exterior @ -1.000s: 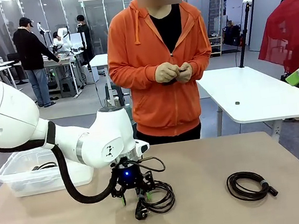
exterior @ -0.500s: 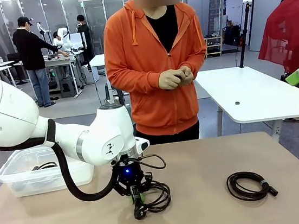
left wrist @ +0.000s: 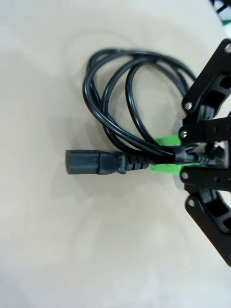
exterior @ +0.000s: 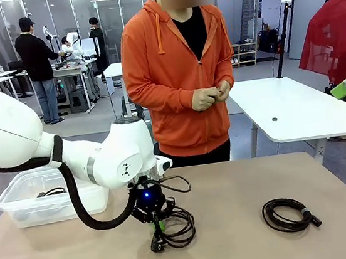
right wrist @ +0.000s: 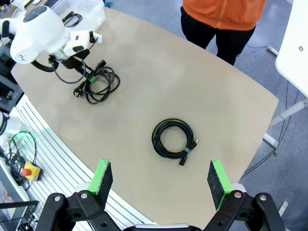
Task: Organize and store the cables.
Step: Place the Power Cable into the Organizing box.
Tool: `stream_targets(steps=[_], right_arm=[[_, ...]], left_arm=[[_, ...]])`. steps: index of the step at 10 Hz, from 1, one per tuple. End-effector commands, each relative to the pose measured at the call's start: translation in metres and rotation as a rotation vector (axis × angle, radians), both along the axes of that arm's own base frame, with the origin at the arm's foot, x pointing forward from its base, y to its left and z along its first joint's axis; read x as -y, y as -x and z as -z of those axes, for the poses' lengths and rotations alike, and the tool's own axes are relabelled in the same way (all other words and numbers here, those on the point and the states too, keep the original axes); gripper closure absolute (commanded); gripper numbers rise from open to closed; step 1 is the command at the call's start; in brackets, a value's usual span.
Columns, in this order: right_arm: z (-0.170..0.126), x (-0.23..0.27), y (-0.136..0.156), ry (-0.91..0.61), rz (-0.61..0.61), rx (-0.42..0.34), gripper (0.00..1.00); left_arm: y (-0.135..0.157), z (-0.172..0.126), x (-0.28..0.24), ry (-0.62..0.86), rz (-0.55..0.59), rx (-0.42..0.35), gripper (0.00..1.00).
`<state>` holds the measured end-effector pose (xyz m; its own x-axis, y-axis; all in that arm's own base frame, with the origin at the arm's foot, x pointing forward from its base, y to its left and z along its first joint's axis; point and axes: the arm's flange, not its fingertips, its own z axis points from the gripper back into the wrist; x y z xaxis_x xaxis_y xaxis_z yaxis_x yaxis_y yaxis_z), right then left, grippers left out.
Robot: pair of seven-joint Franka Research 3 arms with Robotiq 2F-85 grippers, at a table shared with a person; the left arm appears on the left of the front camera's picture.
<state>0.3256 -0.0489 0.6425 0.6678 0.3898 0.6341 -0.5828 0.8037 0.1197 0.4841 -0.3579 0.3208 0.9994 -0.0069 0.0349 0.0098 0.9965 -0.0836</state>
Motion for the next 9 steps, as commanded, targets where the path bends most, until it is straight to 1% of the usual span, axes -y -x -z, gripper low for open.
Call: stream_targets(steps=[1, 2, 3, 4, 5, 6, 7, 9], right_arm=[[0.0, 0.002, 0.0, -0.008, -0.018, 0.002, 0.0], [0.0, 0.002, 0.0, -0.008, -0.018, 0.002, 0.0], [0.0, 0.002, 0.0, -0.008, -0.018, 0.002, 0.0], [0.0, 0.002, 0.0, -0.008, -0.018, 0.002, 0.0], [0.0, 0.002, 0.0, -0.008, -0.018, 0.002, 0.0], [0.0, 0.002, 0.0, -0.008, -0.018, 0.002, 0.0], [0.0, 0.002, 0.0, -0.008, -0.018, 0.002, 0.0], [0.0, 0.002, 0.0, -0.008, -0.018, 0.002, 0.0]], left_arm=[[-0.011, -0.046, -0.016, 0.01, 0.032, 0.024, 1.0], [-0.016, -0.074, -0.025, 0.037, 0.064, 0.044, 1.0], [-0.021, -0.101, -0.036, 0.071, 0.109, 0.045, 1.0], [-0.024, -0.12, -0.044, 0.072, 0.141, 0.041, 1.0], [-0.025, -0.132, -0.048, 0.064, 0.163, 0.052, 1.0], [-0.025, -0.14, -0.05, 0.066, 0.218, 0.038, 1.0], [-0.024, -0.144, -0.052, 0.041, 0.274, 0.045, 1.0], [-0.024, -0.159, -0.068, 0.038, 0.407, 0.079, 1.0]])
